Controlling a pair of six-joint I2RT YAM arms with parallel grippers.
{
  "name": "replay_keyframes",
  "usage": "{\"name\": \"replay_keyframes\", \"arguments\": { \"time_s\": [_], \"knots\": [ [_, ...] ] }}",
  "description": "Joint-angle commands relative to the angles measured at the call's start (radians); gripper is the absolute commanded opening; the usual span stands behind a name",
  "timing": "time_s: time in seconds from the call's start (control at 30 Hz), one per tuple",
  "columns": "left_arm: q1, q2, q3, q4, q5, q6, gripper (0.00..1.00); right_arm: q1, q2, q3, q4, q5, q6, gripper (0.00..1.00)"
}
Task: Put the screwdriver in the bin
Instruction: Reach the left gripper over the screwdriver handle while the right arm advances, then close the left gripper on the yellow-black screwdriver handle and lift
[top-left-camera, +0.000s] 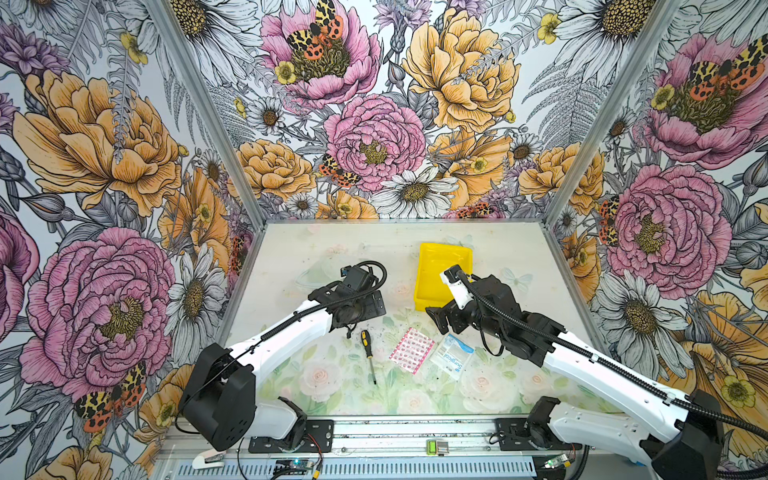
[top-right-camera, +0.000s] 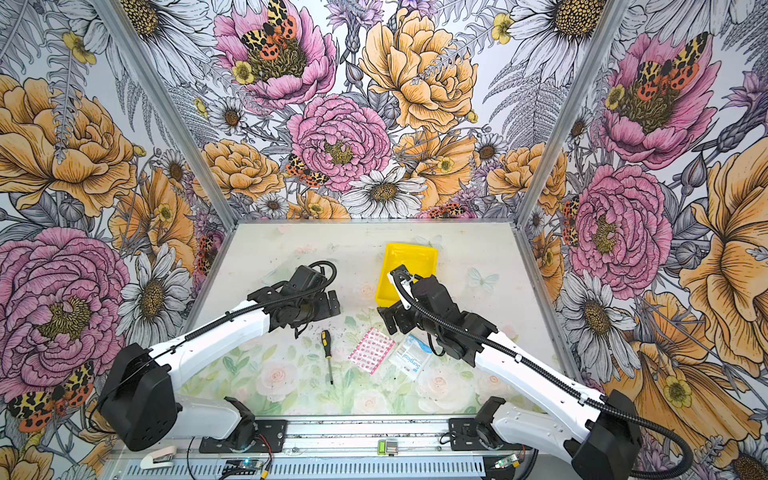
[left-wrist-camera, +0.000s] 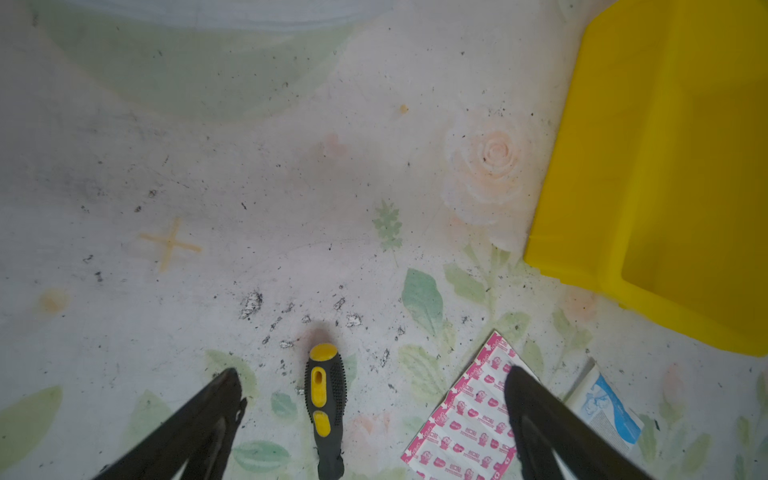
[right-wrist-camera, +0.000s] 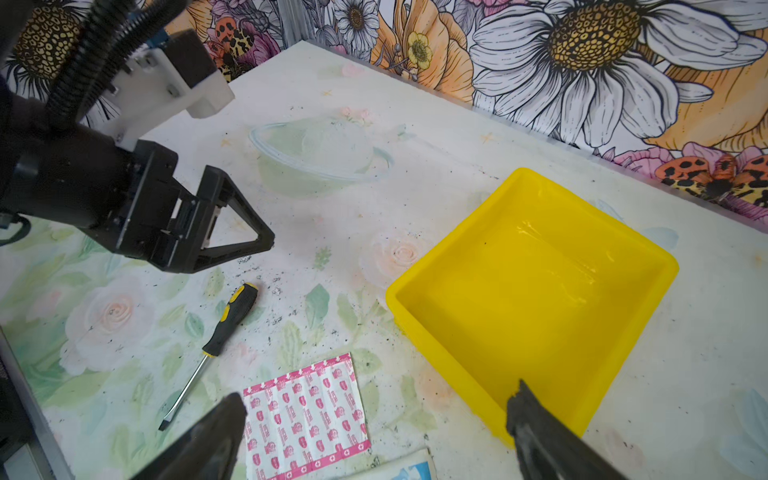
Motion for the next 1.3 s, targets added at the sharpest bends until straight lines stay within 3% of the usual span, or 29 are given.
{"name": "replay_keyframes", "arguments": {
  "time_s": [0.0, 0.23, 0.6, 1.03, 1.27],
  "knots": [
    [-0.015, 0.035, -0.012, -0.001, 0.0, -0.068, 0.98, 0.027, -0.004, -0.013, -0.009, -0.028, -0.048, 0.99],
    [-0.036, 0.116, 0.012, -0.004, 0.007, -0.067, 0.92, 0.033, 0.015, -0.044, -0.006, -0.083, -0.122, 1.0],
    [-0.064, 0.172, -0.028, -0.016, -0.021, -0.123, 0.7, 0.064, -0.032, -0.077, -0.007, -0.122, -0.123, 0.99],
    [-0.136, 0.229, -0.074, -0.023, -0.094, -0.207, 0.61, 0.074, -0.103, -0.117, -0.009, -0.138, -0.086, 1.0],
    [-0.164, 0.263, -0.079, -0.023, -0.113, -0.241, 0.43, 0.086, -0.157, -0.136, -0.031, -0.127, -0.069, 1.0]
  ]
}}
